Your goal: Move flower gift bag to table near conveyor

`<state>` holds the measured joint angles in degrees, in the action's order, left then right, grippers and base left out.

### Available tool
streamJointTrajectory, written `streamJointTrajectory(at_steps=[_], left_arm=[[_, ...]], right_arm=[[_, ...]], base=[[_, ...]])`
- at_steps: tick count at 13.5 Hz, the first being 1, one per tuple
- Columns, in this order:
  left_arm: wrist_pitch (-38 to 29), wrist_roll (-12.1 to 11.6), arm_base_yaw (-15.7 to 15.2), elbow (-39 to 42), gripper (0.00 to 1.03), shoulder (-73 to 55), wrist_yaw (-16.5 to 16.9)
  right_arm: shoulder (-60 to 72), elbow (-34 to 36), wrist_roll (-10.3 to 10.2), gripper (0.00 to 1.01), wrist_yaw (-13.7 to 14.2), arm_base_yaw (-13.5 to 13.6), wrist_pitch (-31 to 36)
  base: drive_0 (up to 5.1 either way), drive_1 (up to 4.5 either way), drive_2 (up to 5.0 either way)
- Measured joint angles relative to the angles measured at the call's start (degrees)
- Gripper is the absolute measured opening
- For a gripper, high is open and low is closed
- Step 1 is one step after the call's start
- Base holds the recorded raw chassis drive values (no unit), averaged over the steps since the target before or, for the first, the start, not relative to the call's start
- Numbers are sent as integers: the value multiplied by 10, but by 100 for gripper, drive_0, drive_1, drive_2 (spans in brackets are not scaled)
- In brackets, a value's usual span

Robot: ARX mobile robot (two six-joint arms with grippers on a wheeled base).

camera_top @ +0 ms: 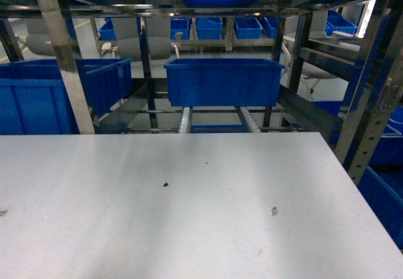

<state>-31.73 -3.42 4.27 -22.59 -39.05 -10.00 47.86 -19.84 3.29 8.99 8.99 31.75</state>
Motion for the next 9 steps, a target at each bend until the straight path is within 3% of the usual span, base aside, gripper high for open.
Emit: streamJointTrajectory(at_steps=[6,9], left_arm=[[2,0,-1,0,2,0,0],[3,0,-2,0,2,-1,-3]], right_arm=[[0,0,0,2,-1,0,-2],[0,0,0,2,-3,1,0]], base=[[-478,320,160],[-90,81,14]])
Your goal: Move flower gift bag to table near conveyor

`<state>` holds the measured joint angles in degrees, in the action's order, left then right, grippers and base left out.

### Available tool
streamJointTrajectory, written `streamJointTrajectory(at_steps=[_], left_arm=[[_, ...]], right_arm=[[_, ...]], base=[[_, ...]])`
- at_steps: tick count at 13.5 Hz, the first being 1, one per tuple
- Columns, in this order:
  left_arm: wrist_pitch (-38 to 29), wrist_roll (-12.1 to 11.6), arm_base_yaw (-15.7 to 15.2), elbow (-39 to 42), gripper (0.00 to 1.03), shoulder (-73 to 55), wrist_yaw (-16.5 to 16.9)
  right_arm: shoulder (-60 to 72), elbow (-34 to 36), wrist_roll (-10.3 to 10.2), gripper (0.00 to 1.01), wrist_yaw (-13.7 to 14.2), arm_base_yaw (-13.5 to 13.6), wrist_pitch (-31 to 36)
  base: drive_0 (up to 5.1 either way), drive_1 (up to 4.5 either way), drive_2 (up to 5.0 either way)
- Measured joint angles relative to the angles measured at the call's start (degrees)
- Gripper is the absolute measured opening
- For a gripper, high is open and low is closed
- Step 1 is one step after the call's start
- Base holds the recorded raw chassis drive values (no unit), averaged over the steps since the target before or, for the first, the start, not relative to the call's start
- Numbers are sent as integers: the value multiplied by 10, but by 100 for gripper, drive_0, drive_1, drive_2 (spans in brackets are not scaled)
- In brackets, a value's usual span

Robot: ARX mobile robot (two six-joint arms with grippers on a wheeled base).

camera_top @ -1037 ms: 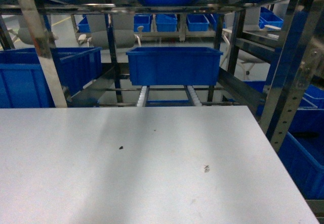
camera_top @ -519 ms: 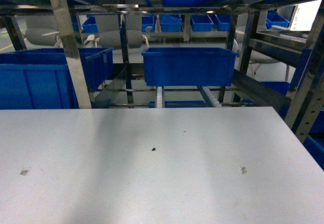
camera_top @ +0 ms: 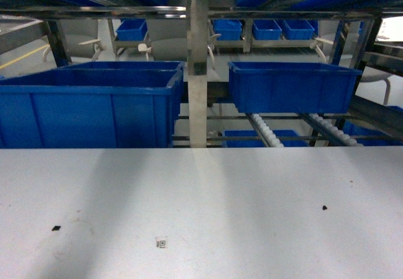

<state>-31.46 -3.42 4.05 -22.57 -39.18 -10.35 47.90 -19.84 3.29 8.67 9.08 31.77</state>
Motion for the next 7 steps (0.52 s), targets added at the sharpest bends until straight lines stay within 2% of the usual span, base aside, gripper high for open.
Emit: streamJointTrajectory(at_steps=[7], left_arm=[[-2,0,1,0,2,1,3]], right_arm=[[-1,0,0,2,3,-1,0]], base=[[0,0,0]])
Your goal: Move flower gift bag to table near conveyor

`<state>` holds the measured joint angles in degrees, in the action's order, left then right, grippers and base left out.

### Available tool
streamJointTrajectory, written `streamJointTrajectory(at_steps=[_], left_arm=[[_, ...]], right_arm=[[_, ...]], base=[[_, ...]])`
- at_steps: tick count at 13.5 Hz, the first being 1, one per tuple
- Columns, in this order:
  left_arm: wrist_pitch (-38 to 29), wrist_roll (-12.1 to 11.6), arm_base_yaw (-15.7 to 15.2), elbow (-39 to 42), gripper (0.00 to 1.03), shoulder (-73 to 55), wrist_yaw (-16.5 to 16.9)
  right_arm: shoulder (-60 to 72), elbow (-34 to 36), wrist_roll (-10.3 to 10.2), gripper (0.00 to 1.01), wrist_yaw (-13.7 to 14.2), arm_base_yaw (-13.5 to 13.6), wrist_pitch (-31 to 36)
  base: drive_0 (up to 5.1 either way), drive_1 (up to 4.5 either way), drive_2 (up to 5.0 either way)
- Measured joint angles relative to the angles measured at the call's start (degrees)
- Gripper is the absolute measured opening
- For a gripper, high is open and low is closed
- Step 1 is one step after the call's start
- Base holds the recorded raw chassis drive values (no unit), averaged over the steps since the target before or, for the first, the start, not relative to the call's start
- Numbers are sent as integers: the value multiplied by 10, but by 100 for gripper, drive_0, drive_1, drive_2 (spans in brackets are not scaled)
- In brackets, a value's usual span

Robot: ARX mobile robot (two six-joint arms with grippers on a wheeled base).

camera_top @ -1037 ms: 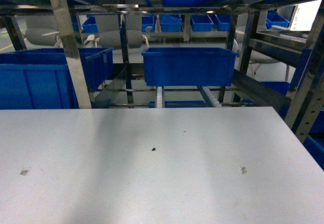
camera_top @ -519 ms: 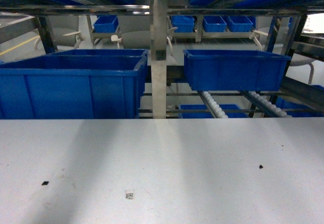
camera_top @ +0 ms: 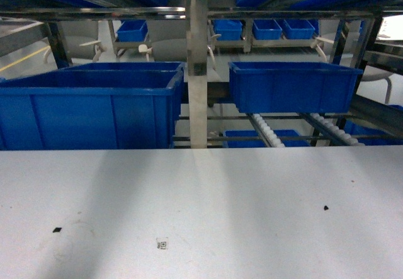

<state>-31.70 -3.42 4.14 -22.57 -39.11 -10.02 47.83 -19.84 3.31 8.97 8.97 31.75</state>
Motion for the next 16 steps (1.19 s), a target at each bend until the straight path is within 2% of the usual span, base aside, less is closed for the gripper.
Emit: streamJointTrajectory(at_steps=[3,5,8,10,12,16], left_arm=[[0,0,0,0,2,0,0],[0,0,0,0,2,0,0],[0,0,0,0,2,0,0],[0,0,0,0,2,0,0],[0,0,0,0,2,0,0],[0,0,0,0,2,0,0]], right_arm=[[0,0,0,2,0,0,0],[21,24,5,2,-57,-22,21],[162,32,9,2,-104,-30,150],[287,7,7,2,-121,-29,220],[367,-11,9,2,-145,-31,256],[490,-20,13,2,-170,-70,303]], base=[[0,0,0],[0,0,0],[0,0,0],[0,0,0],[0,0,0],[0,0,0]])
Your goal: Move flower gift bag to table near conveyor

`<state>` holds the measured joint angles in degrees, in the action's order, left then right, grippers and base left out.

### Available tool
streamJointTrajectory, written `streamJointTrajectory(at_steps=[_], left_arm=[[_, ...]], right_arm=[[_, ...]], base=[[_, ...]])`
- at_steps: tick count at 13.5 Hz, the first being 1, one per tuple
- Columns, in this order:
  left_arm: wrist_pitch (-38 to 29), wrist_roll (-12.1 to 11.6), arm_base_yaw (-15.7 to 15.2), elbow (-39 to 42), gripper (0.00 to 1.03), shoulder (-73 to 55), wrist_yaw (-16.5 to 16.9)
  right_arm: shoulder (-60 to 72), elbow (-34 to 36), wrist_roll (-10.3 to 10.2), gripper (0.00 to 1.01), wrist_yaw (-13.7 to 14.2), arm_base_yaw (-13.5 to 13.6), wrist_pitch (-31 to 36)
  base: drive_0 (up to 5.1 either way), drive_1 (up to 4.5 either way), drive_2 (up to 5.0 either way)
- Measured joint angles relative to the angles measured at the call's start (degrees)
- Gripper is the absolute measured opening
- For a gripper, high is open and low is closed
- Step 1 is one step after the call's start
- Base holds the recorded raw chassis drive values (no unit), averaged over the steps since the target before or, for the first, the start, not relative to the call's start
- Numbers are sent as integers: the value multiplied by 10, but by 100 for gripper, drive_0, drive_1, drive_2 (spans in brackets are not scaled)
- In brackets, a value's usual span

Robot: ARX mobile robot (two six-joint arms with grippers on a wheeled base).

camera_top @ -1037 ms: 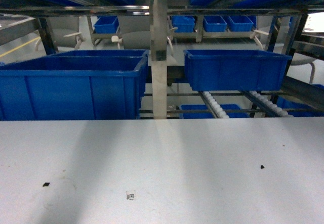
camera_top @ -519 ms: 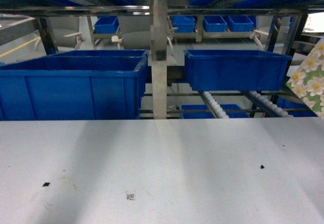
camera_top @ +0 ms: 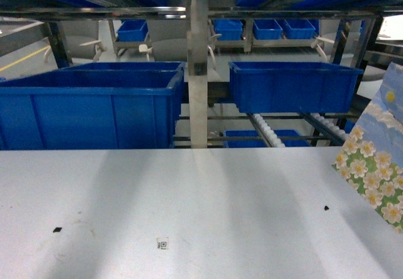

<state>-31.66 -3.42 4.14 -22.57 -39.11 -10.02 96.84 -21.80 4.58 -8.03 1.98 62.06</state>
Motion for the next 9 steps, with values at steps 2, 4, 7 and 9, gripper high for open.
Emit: streamJointTrajectory(at_steps=[2,4,7,9], left_arm=[[0,0,0,0,2,0,0],[0,0,0,0,2,0,0],[0,0,0,0,2,0,0],[0,0,0,0,2,0,0]], right_arm=[[63,10,-4,2,-29,-33,29],[100,12,-4,2,-44,-59,49],[154,24,2,2,-57,-78,82],[178,33,9,2,-70,-90,113]], base=[[0,0,0],[0,0,0],[0,0,0],[0,0,0]])
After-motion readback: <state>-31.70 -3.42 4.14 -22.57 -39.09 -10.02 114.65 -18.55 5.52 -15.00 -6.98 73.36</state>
